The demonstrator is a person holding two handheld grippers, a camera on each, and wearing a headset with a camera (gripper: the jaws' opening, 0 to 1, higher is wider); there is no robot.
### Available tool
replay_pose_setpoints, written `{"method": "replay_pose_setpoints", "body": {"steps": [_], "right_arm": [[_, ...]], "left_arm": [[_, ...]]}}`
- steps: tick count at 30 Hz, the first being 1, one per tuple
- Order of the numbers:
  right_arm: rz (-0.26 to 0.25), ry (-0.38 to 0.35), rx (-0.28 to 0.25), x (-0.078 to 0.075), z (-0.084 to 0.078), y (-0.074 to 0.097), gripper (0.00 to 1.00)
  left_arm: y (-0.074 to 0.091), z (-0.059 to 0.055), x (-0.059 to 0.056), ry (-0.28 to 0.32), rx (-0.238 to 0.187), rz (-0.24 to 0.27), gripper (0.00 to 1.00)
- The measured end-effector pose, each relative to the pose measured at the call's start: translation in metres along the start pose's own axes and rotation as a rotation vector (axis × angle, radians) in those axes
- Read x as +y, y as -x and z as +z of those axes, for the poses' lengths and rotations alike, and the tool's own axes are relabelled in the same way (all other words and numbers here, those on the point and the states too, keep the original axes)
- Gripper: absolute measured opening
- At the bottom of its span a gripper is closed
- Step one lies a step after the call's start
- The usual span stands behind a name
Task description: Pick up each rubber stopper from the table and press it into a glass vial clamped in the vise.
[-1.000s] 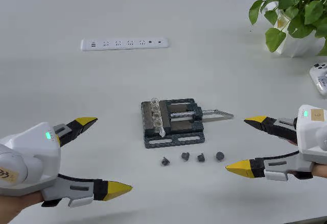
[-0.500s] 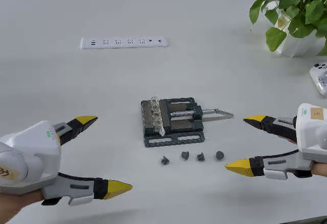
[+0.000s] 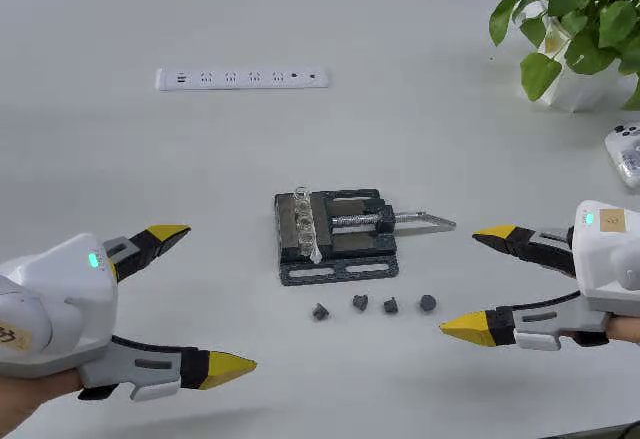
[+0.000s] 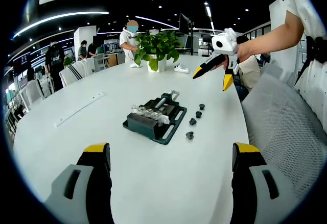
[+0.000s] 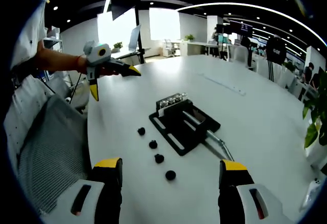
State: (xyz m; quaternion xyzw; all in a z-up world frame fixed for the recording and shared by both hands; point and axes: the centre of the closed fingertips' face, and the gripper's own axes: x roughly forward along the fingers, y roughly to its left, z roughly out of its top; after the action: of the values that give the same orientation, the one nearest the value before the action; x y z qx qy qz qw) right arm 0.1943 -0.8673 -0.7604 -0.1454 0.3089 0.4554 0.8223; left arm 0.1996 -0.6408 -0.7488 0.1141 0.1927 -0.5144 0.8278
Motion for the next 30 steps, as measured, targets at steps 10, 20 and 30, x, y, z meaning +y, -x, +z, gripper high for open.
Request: {"method": "replay_pose_setpoints", "body": {"steps": [10, 20, 30], "right_arm": [[0.039, 0.073, 0.090, -0.003, -0.002, -0.008, 0.65], [0.113, 0.181, 0.232, 0.003, -0.009, -0.022, 0.46], [0.158, 0.259, 0.374, -0.001, -0.025, -0.034, 0.28]], "left_arm": [[-0.003, 0.000, 0.002, 0.002, -0.009, 0.000, 0.99], [-0.004, 0.001, 0.001, 0.004, -0.010, -0.001, 0.99], [-0.006, 0.000, 0.002, 0.006, -0.012, -0.001, 0.99]]}}
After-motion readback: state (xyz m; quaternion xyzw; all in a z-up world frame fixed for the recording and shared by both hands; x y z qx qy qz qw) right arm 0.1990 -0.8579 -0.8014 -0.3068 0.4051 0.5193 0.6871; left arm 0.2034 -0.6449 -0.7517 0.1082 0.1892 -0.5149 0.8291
